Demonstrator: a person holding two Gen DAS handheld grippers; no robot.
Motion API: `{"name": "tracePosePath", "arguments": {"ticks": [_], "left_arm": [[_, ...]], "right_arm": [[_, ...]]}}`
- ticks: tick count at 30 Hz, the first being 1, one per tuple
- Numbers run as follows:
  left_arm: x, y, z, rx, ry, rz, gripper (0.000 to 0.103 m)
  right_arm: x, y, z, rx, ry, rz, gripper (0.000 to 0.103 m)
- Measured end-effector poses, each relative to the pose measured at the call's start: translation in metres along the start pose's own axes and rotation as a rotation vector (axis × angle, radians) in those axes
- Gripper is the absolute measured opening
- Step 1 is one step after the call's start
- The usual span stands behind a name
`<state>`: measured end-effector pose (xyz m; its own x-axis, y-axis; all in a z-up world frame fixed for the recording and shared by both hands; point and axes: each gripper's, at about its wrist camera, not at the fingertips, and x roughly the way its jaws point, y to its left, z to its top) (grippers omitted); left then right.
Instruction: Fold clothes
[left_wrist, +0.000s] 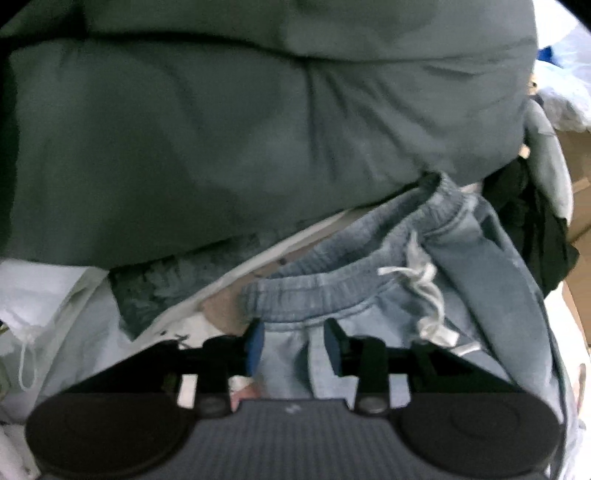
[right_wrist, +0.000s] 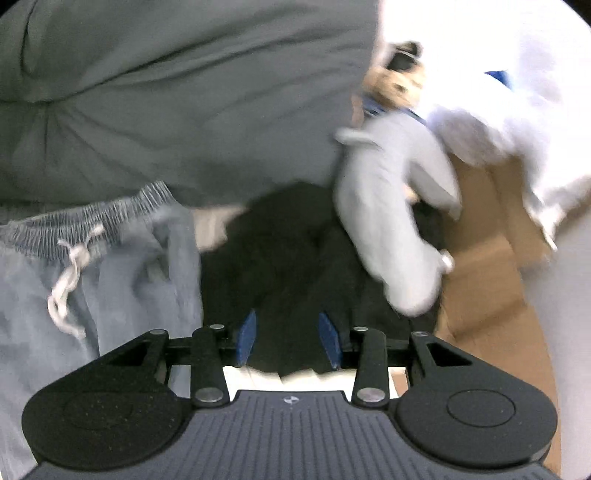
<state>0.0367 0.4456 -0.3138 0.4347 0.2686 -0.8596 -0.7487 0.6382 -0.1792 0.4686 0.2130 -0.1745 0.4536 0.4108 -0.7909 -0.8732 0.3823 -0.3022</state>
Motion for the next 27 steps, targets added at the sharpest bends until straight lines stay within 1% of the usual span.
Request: {"name": "tracePosePath", "arguments": {"ticks": [3,7,11,16,17,18,20,21,23,27], "left_arm": [[-0.003,-0.021,-0.001,0.03,0.001,-0.017,0.039],[-0.005,-0.048,-0.002,0.076,-0.011,-0.047,0.046],[-0.013,-0.075,0.0,0.116,-0.036,-0.066,0.047],[-0.02,-0.114,-0.002,0.173,-0.045,-0.093,0.048],[-0.022,-0.123,-0.003,0.184,-0.049,-0.103,0.049],[-0.023,-0.13,-0.006,0.191,-0.05,-0.123,0.054],[-0.022,-0.148,-0.012,0.222,-0.046,-0.16,0.055],[-0.02,-0.158,-0.017,0.241,-0.042,-0.173,0.055],[-0.017,-0.177,-0.024,0.278,-0.025,-0.18,0.055],[-0.009,-0.211,-0.029,0.312,-0.003,-0.178,0.055]], "right_arm": [[-0.033,-0.013,-0.042,0.043,0.021,-0.02,0.045],[-0.073,-0.033,-0.104,0.094,0.055,-0.072,0.045],[-0.109,-0.053,-0.168,0.172,0.08,-0.137,0.045],[-0.146,-0.066,-0.242,0.277,0.096,-0.209,0.045],[-0.152,-0.068,-0.256,0.309,0.095,-0.22,0.045],[-0.158,-0.07,-0.267,0.35,0.089,-0.222,0.045],[-0.165,-0.073,-0.287,0.425,0.071,-0.23,0.045],[-0.169,-0.073,-0.297,0.456,0.061,-0.25,0.045],[-0.174,-0.072,-0.315,0.513,0.041,-0.274,0.045],[-0.18,-0.065,-0.355,0.635,0.014,-0.281,0.045]]}}
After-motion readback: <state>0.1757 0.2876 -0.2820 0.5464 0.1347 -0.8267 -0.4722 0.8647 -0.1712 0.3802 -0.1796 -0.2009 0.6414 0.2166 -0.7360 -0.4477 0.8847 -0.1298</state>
